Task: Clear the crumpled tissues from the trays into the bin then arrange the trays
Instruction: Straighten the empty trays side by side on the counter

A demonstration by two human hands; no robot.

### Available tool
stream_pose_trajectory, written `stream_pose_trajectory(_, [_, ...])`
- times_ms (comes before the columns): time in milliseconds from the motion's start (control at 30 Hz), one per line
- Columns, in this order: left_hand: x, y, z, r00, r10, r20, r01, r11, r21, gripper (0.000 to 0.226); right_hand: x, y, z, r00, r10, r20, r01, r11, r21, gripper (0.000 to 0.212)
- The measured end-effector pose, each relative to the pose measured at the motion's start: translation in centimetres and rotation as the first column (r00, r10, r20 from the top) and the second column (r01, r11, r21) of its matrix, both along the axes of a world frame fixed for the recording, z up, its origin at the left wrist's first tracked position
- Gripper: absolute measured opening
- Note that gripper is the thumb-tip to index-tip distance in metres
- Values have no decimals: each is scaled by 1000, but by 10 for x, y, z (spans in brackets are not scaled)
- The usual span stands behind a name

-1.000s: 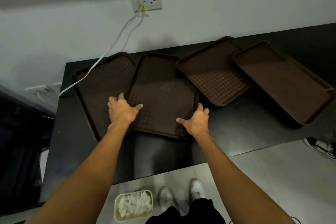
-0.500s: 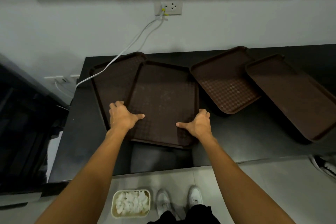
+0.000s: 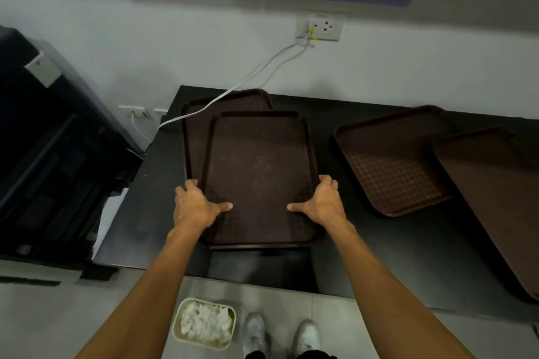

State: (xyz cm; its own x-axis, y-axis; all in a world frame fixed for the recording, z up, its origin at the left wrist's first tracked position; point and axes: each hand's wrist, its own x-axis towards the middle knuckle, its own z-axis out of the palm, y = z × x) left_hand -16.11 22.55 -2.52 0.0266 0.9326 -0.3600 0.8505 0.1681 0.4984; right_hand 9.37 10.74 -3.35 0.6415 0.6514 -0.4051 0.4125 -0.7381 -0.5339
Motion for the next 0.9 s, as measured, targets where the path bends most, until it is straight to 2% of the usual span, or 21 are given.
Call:
stream_pose_trajectory(300, [-5,7,-1,986,143,-85,-143,990,0,110,12,64,11,975,217,50,-215,976,-43,124])
stream_pose_trajectory(500, [6,12,-11,978,195,-75,-188,977,98,105,21,91,1,953,298,60,-297,954,-32,113])
stream_pose_trajectory(567, [5,11,-15,975,209,-69,-200,972,128,98,26,90,-6,951,302,63,-303,953,-5,98])
stream_pose_trajectory(733, [-7,20,-19,971,237,6,-233,950,209,50,41,89,-16,979,189,76,-199,970,143,42])
stream_pose_trajectory(800, [-12,24,-22,972,233,42,-236,943,236,45,41,91,-18,985,148,84,-161,970,181,32])
stream_pose_trajectory(900, [-12,32,-23,965,247,86,-261,928,265,42,39,99,-22,990,111,84,-127,966,224,31])
